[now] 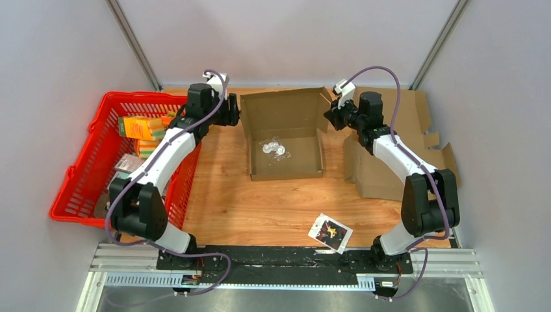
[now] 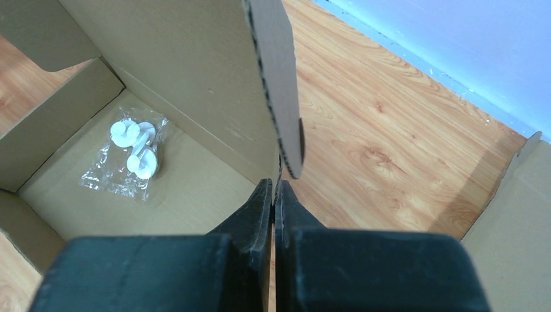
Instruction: Fold the paper box
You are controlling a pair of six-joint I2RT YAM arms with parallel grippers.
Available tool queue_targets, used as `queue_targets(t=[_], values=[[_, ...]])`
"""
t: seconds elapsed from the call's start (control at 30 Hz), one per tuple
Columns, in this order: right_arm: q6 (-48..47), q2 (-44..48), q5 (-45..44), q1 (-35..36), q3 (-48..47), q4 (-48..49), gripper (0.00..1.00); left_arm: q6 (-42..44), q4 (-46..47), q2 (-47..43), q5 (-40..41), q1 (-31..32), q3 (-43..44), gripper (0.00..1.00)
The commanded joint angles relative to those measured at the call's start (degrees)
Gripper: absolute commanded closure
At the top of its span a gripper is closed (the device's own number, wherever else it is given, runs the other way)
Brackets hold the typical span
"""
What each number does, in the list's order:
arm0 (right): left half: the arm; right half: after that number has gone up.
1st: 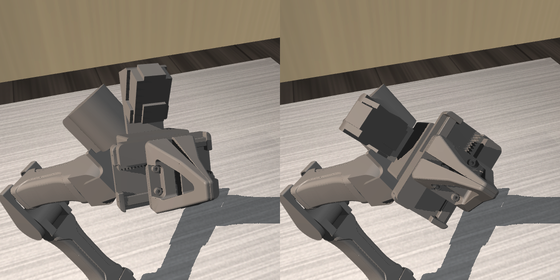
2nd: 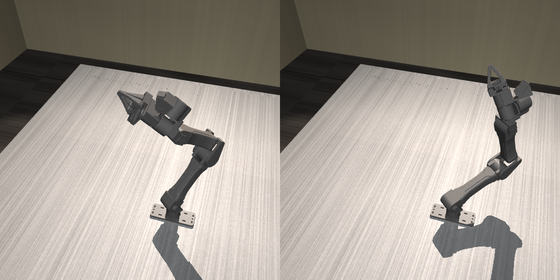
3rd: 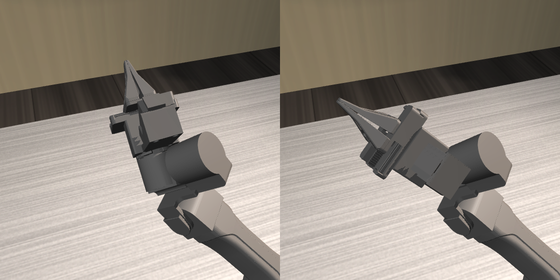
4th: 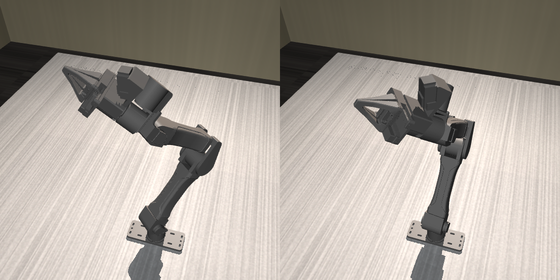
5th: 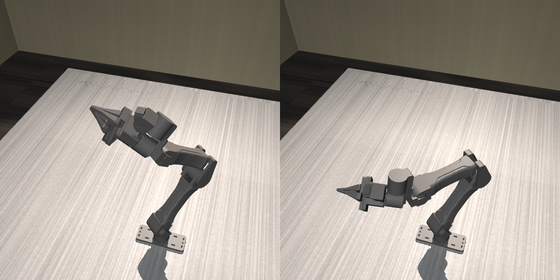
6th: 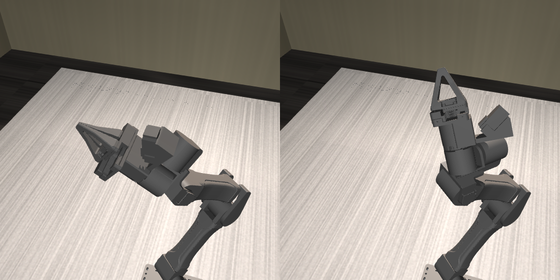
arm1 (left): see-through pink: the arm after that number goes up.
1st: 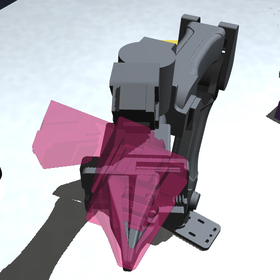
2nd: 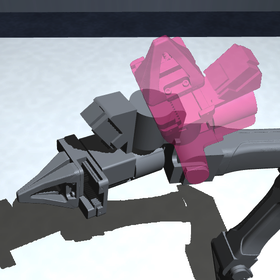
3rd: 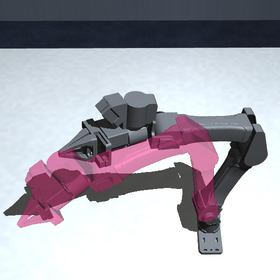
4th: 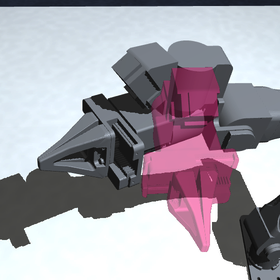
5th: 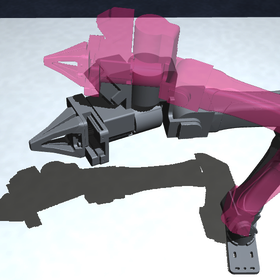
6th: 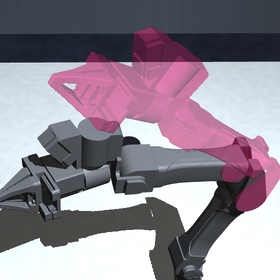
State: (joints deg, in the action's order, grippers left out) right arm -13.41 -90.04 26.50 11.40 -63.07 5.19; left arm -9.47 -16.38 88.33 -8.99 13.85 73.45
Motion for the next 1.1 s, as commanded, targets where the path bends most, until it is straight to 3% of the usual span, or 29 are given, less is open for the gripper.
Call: queue_targets(t=[0.0, 0.1, 0.17, 0.3, 0.43, 0.7, 0.87, 1.07], values=[[-1.88, -0.4, 3.9, -0.76, -2.41, -0.88, 0.99, 2.18, 10.48, -5.98, -1.46, 0.04, -3.22, 0.35], [-2.15, -0.49, 4.35, -0.94, -3.11, -1.67, 0.99, 3.93, 12.08, -5.72, -4.79, 0.04, -3.23, 0.35], [-2.24, -0.58, 4.17, -1.03, -3.11, -1.85, 0.98, 5.6, 10.15, -5.28, -7.35, 0.04, -2.44, 0.4], [-2.32, -0.66, 4.08, -1.47, -2.94, -1.85, 0.98, 5.17, 9.88, -7.99, -4.37, -0.05, -4.27, 0.42], [-2.32, -0.4, 4.35, -1.91, -2.76, -1.76, 0.98, 2.54, 19.6, -14.85, -3.92, -0.05, -11.39, 0.36], [-2.24, -0.31, 4.52, -1.91, -2.76, -2.11, 0.98, 1.3, 25.16, -21.1, -3.75, -0.05, -18.95, 0.36], [-2.15, -0.31, 4.79, -1.99, -2.76, -2.03, 0.98, 5.34, 17.71, -14.96, -6.91, -0.05, -11.94, 0.34], [-1.97, -0.49, 5.05, -1.91, -2.94, -2.03, 0.98, 12.54, 10.24, -8.8, -5.07, -0.05, -3.95, 0.3]])
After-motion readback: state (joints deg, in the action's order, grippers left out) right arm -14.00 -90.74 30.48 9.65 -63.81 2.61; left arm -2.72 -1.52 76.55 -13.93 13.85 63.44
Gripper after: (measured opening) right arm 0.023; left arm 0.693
